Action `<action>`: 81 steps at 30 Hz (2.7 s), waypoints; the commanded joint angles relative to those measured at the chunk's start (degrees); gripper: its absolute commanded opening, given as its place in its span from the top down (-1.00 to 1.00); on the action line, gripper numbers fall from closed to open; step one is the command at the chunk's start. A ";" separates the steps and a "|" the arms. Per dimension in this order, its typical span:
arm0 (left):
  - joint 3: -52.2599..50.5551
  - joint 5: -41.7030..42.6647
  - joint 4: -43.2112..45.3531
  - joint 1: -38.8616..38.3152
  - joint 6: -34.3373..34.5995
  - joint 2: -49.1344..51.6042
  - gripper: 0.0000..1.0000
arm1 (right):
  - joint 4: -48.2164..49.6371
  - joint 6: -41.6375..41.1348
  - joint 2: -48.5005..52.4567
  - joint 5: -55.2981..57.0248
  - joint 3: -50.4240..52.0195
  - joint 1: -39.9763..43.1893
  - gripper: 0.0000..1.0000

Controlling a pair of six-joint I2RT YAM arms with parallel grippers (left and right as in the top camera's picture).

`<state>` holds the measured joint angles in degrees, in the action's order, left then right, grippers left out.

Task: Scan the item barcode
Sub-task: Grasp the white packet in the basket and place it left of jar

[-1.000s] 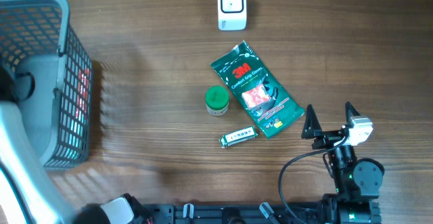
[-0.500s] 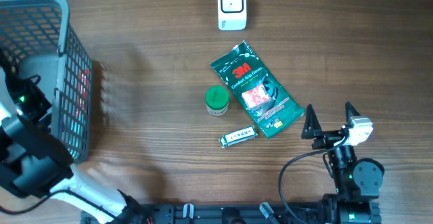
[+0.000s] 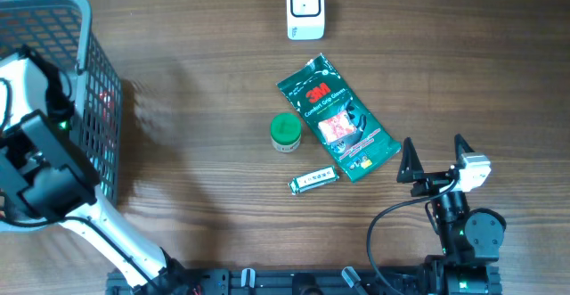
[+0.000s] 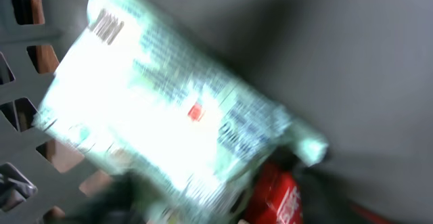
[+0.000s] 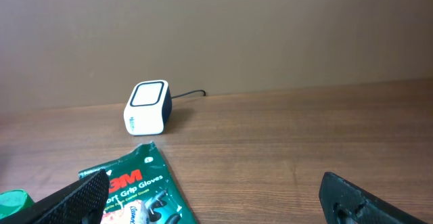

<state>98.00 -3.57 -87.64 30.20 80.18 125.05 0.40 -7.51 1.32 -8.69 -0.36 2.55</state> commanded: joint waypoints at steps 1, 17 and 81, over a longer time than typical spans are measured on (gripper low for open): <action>-2.34 -1.22 -0.28 -3.54 -1.81 0.90 0.92 | 0.17 -0.37 -0.13 0.37 0.07 -0.07 -1.00; 17.59 -8.41 -8.13 7.15 -6.45 -17.49 0.92 | 0.17 -0.37 -0.13 0.37 0.07 -0.07 -1.00; 11.82 2.73 19.34 -0.57 -49.24 -35.58 -1.00 | 0.17 -0.39 -0.13 0.37 0.07 -0.07 -1.00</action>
<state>110.08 -16.10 -68.77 26.81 46.83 87.05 0.38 -7.51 1.32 -8.69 -0.36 2.55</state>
